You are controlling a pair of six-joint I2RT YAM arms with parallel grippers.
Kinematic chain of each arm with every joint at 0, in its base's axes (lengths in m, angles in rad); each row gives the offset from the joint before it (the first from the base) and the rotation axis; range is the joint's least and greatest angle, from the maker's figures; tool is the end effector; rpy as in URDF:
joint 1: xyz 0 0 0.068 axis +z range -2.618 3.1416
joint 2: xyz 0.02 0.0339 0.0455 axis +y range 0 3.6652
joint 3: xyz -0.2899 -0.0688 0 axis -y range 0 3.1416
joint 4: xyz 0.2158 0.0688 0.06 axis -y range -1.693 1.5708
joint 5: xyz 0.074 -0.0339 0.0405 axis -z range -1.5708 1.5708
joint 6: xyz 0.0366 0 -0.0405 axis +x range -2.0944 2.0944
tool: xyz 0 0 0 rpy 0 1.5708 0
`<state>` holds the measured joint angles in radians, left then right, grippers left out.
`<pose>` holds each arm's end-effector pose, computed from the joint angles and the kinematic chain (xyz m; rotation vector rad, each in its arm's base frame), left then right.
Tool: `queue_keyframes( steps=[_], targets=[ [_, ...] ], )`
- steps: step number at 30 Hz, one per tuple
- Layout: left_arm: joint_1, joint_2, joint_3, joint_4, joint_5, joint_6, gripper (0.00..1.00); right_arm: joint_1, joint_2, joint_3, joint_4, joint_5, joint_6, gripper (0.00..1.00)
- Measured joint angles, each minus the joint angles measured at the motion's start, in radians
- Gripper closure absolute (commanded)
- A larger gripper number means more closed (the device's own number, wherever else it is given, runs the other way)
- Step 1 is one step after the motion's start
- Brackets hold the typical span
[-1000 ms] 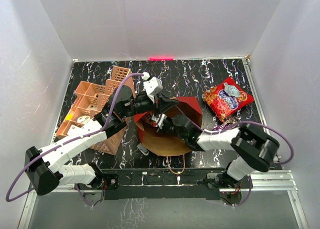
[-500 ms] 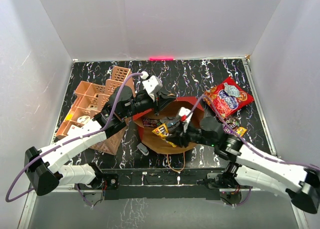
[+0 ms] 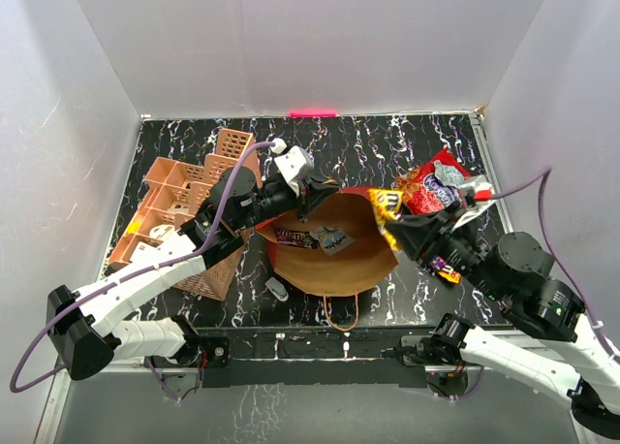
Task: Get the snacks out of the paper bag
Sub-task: Place the snack at the center of the board.
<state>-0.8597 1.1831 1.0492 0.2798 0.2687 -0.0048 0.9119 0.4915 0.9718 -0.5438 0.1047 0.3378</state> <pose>0.1495 -0.1885 0.4284 0.8215 1.2466 -0.8964 0.0264 0.0279 0.3962 -0.4022 1.6586 0.8633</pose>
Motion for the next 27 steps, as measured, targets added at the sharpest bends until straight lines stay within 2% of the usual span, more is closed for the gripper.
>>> queue_keyframes(
  steps=[6,11,14,17,22,27],
  targets=[
    [0.0,0.0,0.0,0.0,0.0,0.005,1.0,0.0,0.043,0.021,-0.027,0.435,0.083,0.93],
    [0.0,0.0,0.0,-0.003,0.0,0.006,1.0,0.0,0.255,0.029,-0.082,0.786,0.148,0.93],
    [0.0,0.0,0.0,-0.004,0.0,0.006,1.0,-0.028,0.397,0.032,-0.132,0.884,0.212,0.93],
    [0.0,0.0,0.0,-0.004,0.0,0.006,1.0,-0.163,0.486,0.029,-0.131,0.836,0.223,0.93],
    [0.0,0.0,0.0,-0.003,0.001,0.005,1.0,-0.619,0.531,-0.068,-0.008,0.547,0.226,0.93],
    [0.0,0.002,0.0,-0.003,0.008,0.001,1.0,-0.821,0.533,-0.253,0.093,0.314,0.269,0.93]
  ],
)
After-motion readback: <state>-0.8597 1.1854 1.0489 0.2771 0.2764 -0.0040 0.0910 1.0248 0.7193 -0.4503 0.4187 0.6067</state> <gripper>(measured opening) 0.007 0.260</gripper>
